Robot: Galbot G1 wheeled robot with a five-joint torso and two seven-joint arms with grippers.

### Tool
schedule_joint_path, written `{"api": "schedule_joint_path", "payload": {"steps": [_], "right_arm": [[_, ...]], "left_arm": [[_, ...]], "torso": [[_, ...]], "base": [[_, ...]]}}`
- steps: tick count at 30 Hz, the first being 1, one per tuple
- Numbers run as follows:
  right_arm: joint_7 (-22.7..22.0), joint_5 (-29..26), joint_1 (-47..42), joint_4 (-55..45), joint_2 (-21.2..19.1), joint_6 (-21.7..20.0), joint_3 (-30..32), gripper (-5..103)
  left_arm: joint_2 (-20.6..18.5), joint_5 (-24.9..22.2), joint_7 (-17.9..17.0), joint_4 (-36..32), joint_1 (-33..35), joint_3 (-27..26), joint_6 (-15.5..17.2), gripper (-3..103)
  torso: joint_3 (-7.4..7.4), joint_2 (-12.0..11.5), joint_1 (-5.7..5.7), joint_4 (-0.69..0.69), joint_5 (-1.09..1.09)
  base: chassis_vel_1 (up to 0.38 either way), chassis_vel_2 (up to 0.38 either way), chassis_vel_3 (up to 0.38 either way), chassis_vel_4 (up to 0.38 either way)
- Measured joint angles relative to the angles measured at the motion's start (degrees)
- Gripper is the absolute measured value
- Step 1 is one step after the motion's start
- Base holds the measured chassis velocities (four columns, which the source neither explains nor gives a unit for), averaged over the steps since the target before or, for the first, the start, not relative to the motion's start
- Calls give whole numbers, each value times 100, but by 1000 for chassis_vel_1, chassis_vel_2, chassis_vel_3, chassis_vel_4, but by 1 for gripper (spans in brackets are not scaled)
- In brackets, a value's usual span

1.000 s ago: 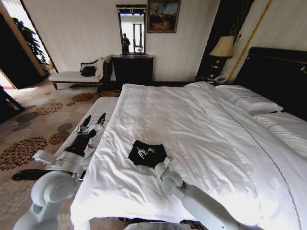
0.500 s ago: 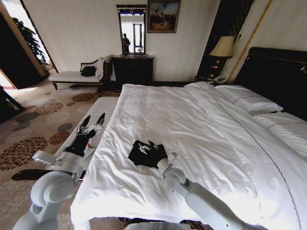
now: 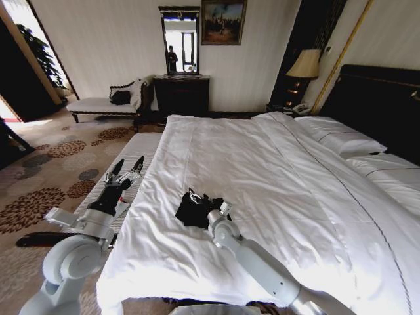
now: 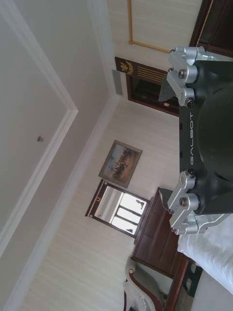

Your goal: Fold the clothes on the bed.

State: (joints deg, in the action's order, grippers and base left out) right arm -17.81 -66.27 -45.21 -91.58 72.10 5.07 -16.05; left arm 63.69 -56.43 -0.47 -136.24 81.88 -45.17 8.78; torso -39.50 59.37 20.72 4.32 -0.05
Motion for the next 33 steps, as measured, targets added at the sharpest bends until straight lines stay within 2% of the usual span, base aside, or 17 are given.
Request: {"api": "schedule_joint_path", "payload": {"steps": [12, 19, 23, 27, 28, 29, 31, 33], "right_arm": [[546, 915, 68, 875, 642, 301, -572, 100], [640, 1141, 214, 1047, 730, 423, -569, 100], [641, 1165, 191, 535, 491, 459, -450, 100], [572, 1170, 32, -387, -57, 418, 27, 100], [524, 1207, -64, -628, -358, 402, 286, 100], [524, 1207, -64, -628, -358, 402, 286, 100], [468, 1399, -251, -832, -898, 404, 715, 100], [433, 1814, -485, -949, -1367, 455, 1139, 100]], "left_arm": [[-9, -5, 9, -97, 150, -175, -25, 100], [21, -5, 18, -122, 173, -182, -36, 100], [12, -7, 21, -101, 177, -220, -51, 100], [-40, 26, -55, 111, 126, -236, -48, 100], [-60, 93, -158, 186, 105, -221, 17, 100], [-60, 93, -158, 186, 105, -221, 17, 100], [-87, 264, -311, 266, 87, -178, 132, 100], [-101, 635, -359, 368, 82, -125, 169, 100]], "torso": [[0, 0, 0, 1, 1], [0, 0, 0, 0, 2], [0, 0, 0, 0, 3], [1, 0, 0, 1, 4], [1, 0, 0, 0, 3], [1, 0, 0, 0, 3], [0, 0, 0, 0, 4], [0, 0, 0, 5, 3]], "base": [[0, 0, 0, 0], [0, 0, 0, 0], [0, 0, 0, 0], [0, 0, 0, 0], [0, 0, 0, 0], [0, 0, 0, 0], [0, 0, 0, 0], [0, 0, 0, 0]]}}
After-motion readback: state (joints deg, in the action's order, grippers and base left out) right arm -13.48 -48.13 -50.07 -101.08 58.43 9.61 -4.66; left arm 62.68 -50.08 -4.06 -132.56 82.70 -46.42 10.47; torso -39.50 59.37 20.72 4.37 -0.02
